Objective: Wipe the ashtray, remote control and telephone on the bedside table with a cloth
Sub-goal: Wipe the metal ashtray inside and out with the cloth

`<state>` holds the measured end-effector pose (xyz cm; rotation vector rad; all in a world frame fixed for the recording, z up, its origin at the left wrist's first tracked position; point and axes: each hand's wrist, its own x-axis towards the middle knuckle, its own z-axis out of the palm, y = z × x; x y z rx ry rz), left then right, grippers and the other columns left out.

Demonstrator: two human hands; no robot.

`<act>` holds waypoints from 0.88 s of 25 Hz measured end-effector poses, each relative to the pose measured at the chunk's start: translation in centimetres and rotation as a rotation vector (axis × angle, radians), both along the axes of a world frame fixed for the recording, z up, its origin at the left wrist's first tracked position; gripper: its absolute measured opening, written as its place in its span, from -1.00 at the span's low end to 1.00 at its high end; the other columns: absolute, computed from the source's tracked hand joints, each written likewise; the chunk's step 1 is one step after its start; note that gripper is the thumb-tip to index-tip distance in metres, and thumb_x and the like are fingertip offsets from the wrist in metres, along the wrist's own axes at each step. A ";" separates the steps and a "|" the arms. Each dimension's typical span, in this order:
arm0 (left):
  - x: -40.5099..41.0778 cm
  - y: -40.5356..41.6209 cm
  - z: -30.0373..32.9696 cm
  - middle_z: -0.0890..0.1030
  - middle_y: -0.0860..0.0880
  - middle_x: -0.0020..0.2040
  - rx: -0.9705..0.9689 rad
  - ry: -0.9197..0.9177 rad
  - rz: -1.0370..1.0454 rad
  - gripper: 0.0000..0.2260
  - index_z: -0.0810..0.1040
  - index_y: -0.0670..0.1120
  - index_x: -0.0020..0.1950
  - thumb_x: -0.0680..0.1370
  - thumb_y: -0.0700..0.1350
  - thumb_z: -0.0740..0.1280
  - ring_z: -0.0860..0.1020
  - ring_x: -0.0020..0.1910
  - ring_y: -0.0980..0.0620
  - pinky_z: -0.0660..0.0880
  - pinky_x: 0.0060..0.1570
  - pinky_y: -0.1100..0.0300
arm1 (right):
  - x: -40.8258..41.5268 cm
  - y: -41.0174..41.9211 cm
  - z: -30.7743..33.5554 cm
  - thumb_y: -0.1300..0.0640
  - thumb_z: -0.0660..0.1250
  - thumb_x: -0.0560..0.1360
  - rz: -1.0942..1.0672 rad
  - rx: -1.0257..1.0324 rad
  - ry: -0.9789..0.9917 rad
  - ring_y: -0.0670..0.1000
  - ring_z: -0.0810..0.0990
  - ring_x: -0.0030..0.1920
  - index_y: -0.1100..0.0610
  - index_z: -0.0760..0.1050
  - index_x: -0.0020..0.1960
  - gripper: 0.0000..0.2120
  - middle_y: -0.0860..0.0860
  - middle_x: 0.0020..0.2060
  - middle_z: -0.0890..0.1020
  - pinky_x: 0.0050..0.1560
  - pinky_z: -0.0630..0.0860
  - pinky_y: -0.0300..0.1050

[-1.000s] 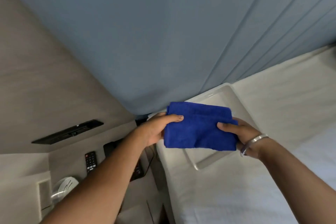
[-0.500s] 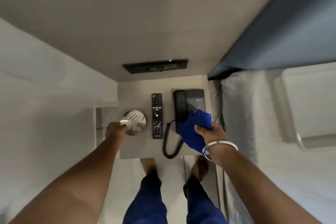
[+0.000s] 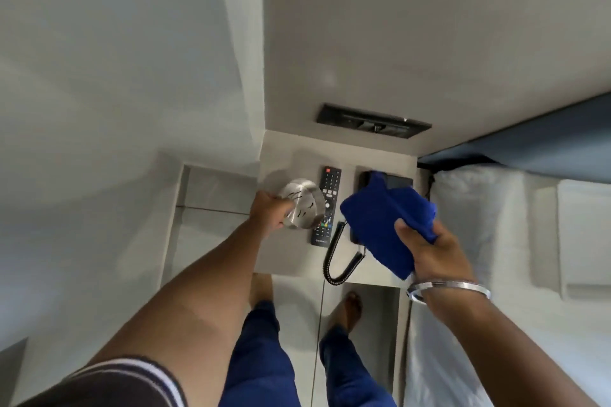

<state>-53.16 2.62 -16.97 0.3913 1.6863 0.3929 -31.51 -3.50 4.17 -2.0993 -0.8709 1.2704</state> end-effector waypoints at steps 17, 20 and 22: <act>2.2 -2.0 39.9 0.51 -0.24 0.36 0.730 -1.408 0.064 -0.42 0.38 -0.20 0.45 0.61 0.20 0.15 0.41 0.41 -0.19 0.19 0.50 -0.15 | -6.5 -0.7 29.1 -0.53 0.05 0.35 1.117 0.806 -0.938 0.08 0.52 0.18 0.11 0.38 0.38 -0.12 0.03 0.23 0.53 0.25 0.37 0.02; 4.0 -1.9 44.4 0.47 -0.21 0.41 0.939 -1.420 0.048 -0.40 0.32 -0.22 0.46 0.60 0.16 -0.07 0.33 0.47 -0.15 0.02 0.54 -0.08 | -6.2 -0.4 32.0 -0.55 0.09 0.30 1.199 0.915 -0.933 0.12 0.41 0.32 0.15 0.30 0.42 -0.03 0.10 0.33 0.42 0.33 0.35 0.06; 4.5 -1.6 47.0 0.51 -0.20 0.37 0.965 -1.400 0.014 -0.40 0.37 -0.21 0.43 0.60 0.16 -0.07 0.34 0.45 -0.14 -0.06 0.56 -0.02 | -5.4 0.4 34.3 -0.58 0.09 0.27 1.270 0.963 -0.971 0.13 0.37 0.35 0.17 0.30 0.42 0.01 0.12 0.36 0.39 0.38 0.28 0.07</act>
